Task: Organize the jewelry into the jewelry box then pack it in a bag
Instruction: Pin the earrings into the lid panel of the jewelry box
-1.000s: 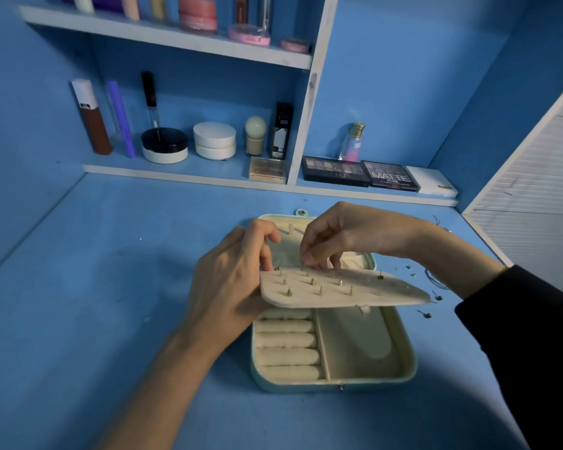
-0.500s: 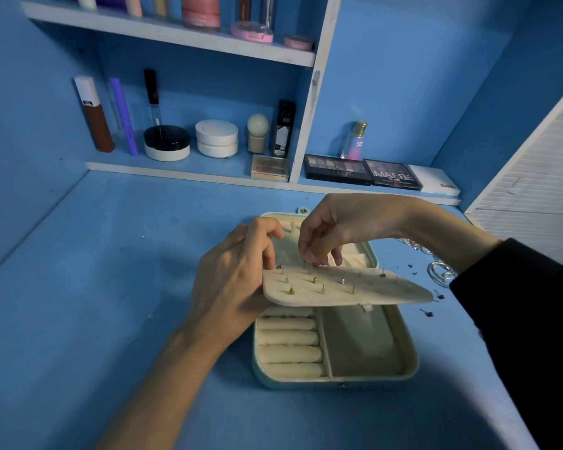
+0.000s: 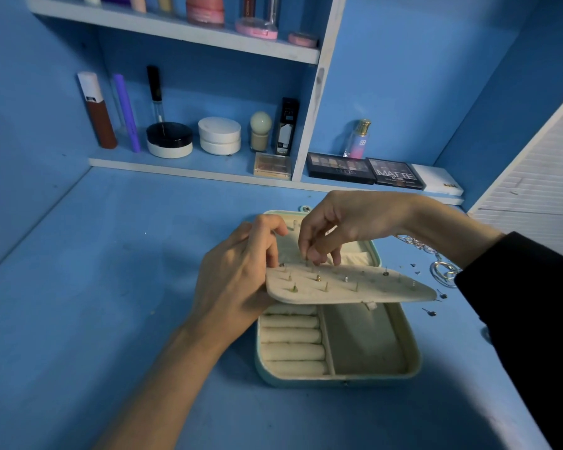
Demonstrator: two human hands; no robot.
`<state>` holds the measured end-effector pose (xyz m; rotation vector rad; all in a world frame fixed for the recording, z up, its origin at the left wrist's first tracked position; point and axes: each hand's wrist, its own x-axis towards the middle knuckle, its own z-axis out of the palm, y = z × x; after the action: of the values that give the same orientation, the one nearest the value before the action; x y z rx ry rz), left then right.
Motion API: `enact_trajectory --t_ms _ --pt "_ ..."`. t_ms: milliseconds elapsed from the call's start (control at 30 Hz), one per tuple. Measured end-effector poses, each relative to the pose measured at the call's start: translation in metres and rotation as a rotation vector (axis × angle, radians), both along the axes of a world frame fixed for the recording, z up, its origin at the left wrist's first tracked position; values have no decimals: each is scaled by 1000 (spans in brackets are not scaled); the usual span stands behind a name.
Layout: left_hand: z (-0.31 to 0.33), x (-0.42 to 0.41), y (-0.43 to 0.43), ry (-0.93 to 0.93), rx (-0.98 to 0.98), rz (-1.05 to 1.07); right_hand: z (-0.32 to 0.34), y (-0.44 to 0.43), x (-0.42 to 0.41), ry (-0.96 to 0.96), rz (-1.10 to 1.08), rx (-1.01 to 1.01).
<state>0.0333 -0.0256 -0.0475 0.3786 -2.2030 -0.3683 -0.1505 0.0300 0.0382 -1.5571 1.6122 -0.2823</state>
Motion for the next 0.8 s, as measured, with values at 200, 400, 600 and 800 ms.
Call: enact_trajectory --t_ms 200,400,600,800 --pt "1 -1 0 32 14 -7 -1 1 0 -10 -1 -41" --pt "-1 0 0 6 17 11 0 1 1 -3 -4 -26" --pt "0 -1 1 28 9 4 0 1 2 12 -13 -24" --pt "0 -1 0 49 7 -3 0 2 4 23 -36 -22"
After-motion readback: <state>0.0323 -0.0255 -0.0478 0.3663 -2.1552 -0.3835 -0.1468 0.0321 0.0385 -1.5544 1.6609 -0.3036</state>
